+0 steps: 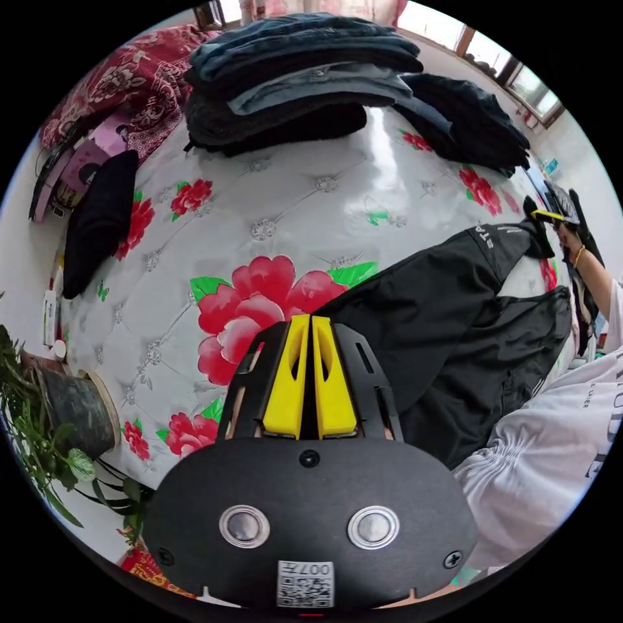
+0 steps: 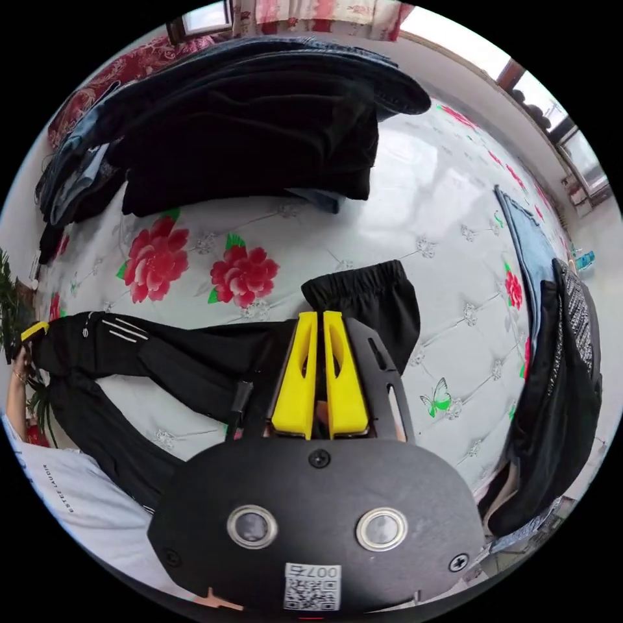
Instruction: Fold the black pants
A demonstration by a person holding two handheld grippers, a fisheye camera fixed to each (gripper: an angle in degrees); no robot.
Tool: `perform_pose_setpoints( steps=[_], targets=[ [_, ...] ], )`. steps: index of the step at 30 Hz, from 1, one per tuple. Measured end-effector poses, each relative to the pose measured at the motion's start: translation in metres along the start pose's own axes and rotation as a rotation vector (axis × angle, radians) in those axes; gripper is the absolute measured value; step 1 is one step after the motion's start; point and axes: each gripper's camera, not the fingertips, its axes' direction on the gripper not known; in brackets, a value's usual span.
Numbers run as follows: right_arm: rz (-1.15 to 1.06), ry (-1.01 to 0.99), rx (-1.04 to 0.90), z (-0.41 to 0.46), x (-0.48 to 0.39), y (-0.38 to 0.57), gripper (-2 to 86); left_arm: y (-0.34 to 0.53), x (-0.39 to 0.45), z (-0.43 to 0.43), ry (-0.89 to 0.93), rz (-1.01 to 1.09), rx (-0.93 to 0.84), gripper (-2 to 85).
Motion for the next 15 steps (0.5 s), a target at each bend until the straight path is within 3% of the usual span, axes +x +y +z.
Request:
perform_pose_setpoints(
  steps=[5,10,13,15],
  targets=[
    [0.338,-0.308,0.346,-0.088,0.11,0.052,-0.1,0.019,-0.038,-0.069,0.07,-0.115,0.238,-1.0],
    [0.687,-0.77,0.656,-0.135,0.227,0.17,-0.3,0.092,-0.084,-0.149,0.119,-0.267,0.51,-1.0],
    [0.732,-0.899,0.702,-0.137,0.253,0.232,-0.3,0.142,-0.096,-0.163,0.192,-0.308,0.591,-1.0],
    [0.733,-0.877,0.689,-0.136,0.258,0.267,-0.3,0.167,-0.096,-0.164,0.198,-0.322,0.581,-1.0]
  ],
)
